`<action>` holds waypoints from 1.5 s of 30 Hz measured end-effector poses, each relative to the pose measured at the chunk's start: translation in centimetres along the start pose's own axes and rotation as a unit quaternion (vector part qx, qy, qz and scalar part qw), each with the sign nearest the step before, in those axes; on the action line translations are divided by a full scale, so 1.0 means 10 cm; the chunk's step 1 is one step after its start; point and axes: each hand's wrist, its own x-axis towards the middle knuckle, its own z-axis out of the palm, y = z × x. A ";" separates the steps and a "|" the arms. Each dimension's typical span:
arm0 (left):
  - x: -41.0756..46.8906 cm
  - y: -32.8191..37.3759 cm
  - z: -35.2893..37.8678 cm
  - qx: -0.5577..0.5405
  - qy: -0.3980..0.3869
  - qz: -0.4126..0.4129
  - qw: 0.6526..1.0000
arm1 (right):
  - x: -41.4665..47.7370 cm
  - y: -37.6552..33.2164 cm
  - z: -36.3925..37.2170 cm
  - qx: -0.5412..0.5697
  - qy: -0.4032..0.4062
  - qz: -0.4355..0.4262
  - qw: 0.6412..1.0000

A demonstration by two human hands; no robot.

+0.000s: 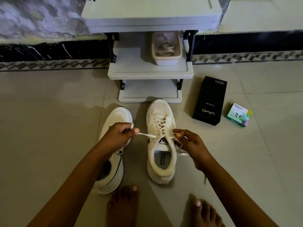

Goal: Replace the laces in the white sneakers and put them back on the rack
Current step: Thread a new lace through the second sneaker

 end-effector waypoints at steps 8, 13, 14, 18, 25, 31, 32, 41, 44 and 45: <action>-0.07 0.11 -0.12 0.130 0.002 0.055 0.990 | -0.09 0.00 0.11 -0.274 0.093 -0.170 0.942; -0.11 0.21 0.06 0.090 -0.087 0.164 0.978 | -0.17 -0.12 0.11 -0.398 0.015 -0.165 0.902; -0.11 0.22 0.12 0.071 -0.076 0.164 0.981 | -0.18 -0.12 0.11 -0.408 0.014 -0.165 0.898; -0.14 0.20 0.35 0.077 0.000 0.177 0.981 | -0.21 -0.09 0.13 -0.446 0.043 -0.220 0.867; -0.26 0.16 0.67 0.109 0.082 0.174 0.975 | -0.26 0.00 0.17 -0.314 0.105 -0.195 0.923; -0.24 0.12 0.78 0.164 0.097 0.213 0.958 | -0.24 0.01 0.14 -0.266 0.092 -0.171 0.944; -0.23 0.12 0.78 0.171 0.103 0.217 0.955 | -0.24 0.01 0.14 -0.264 0.091 -0.171 0.945; -0.28 0.14 0.88 0.157 0.156 0.225 0.949 | -0.18 -0.07 0.08 -0.324 0.038 -0.158 0.932; -0.28 0.14 0.89 0.163 0.164 0.213 0.949 | -0.18 -0.09 0.08 -0.342 0.034 -0.164 0.925; -0.29 0.15 0.90 0.166 0.167 0.209 0.949 | -0.18 -0.08 0.08 -0.338 0.035 -0.163 0.926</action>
